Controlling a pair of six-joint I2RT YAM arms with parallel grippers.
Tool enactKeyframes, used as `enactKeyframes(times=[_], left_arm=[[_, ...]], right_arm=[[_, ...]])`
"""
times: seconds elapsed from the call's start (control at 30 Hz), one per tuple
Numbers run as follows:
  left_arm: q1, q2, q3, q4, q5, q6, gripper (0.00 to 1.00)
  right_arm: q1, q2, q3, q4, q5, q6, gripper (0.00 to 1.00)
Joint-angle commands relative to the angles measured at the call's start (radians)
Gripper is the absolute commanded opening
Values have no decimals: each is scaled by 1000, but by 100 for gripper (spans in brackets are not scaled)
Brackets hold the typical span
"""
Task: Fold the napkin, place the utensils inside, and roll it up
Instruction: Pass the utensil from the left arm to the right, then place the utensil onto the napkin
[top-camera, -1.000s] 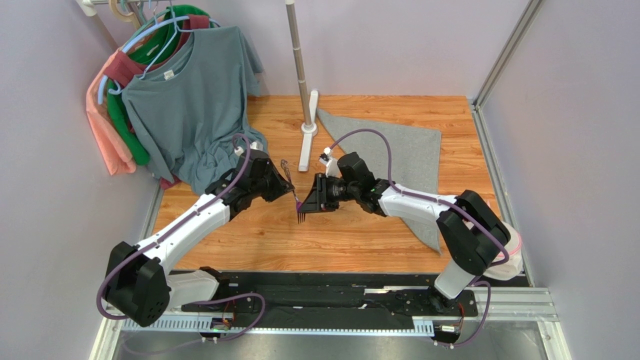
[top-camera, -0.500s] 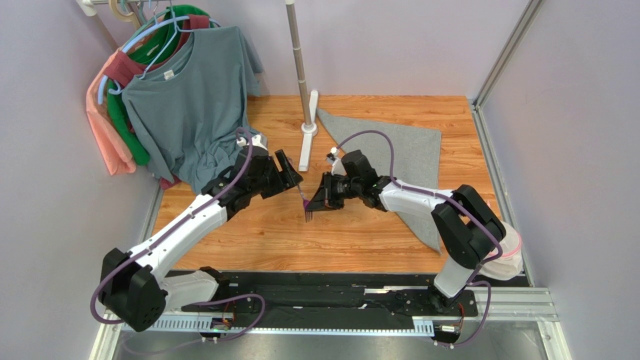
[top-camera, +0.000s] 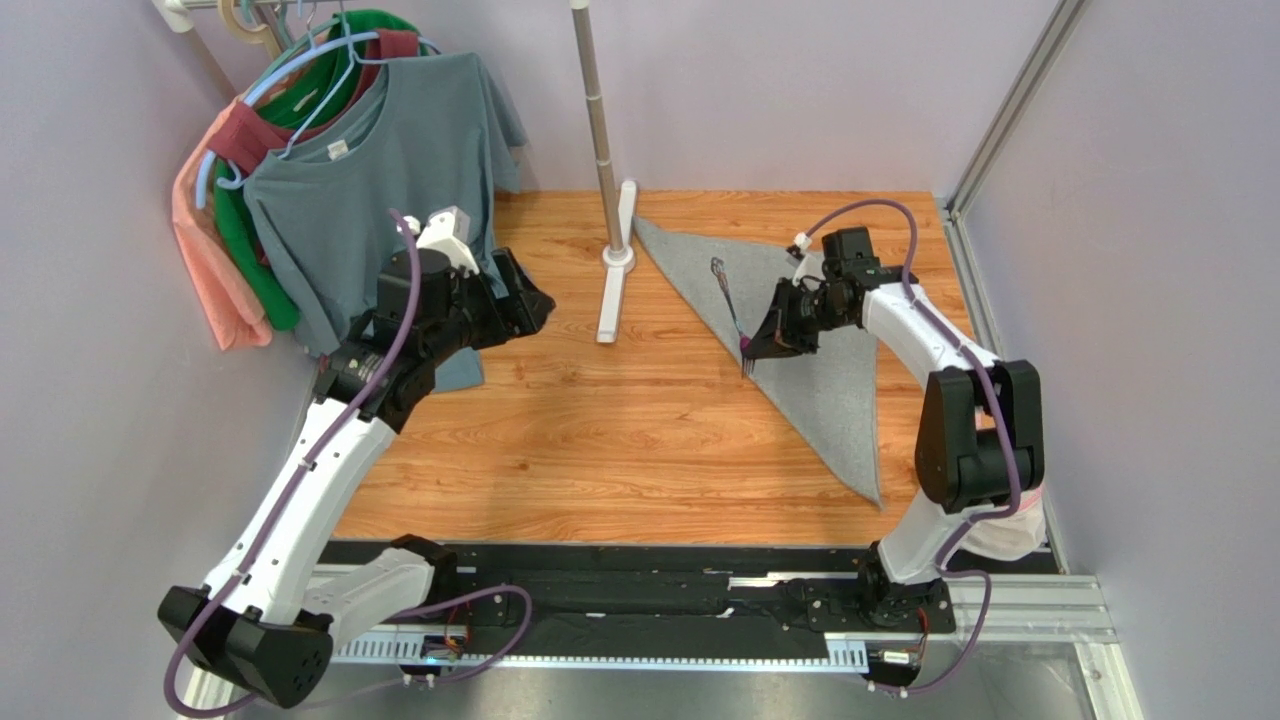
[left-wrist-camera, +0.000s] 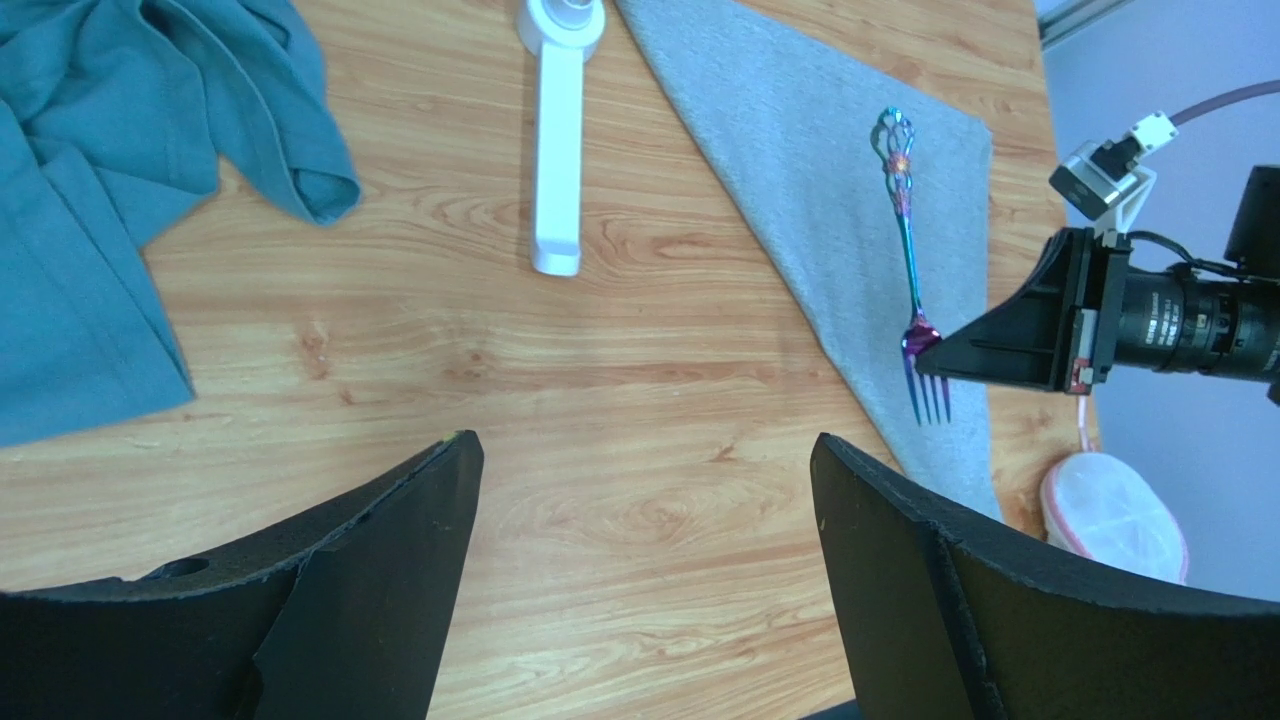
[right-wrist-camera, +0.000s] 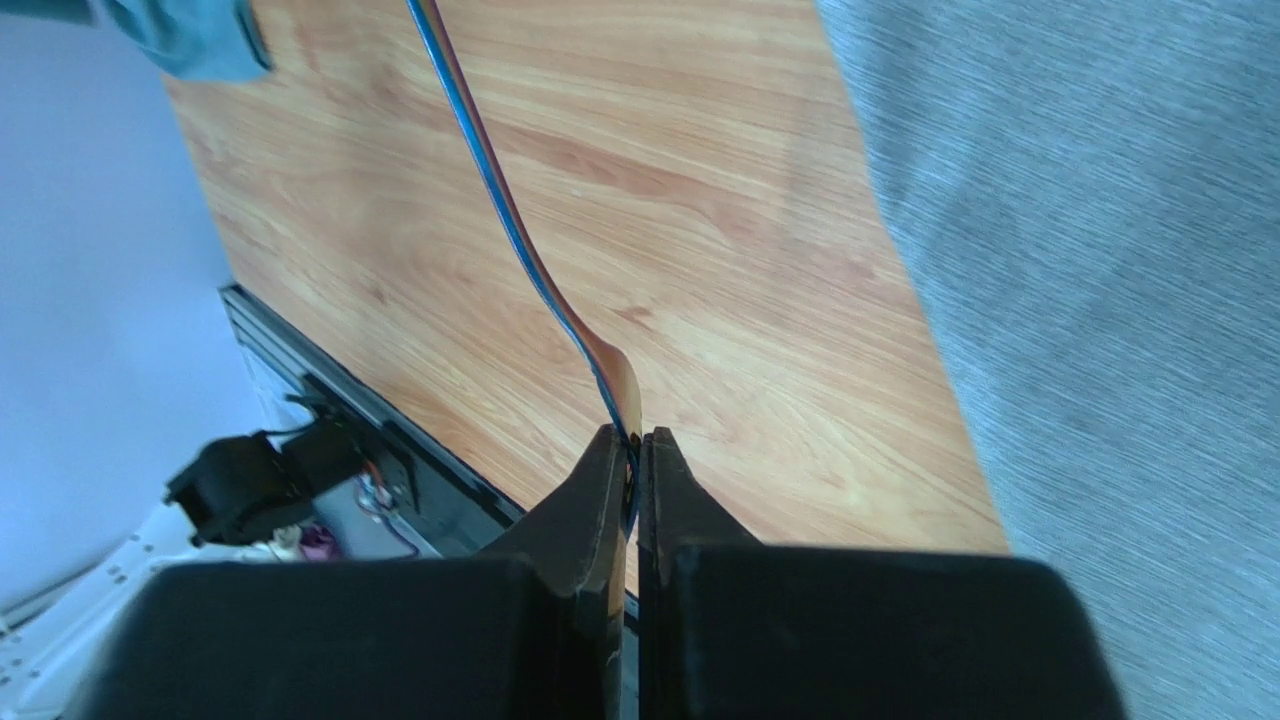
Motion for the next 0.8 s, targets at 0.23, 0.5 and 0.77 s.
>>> enactKeyframes(times=[0.23,0.5,0.77], left_arm=[[97,85,128,-78,154,205,89],[146,105,91,-44,190,219,89],[152,118,81,-23,179,233,89]], right_arm=[[-98,193,235,-406,-6,-330,0],[-132,353,373,-521,-23,-430,0],[-138,467,439,-563,-37,-464,0]])
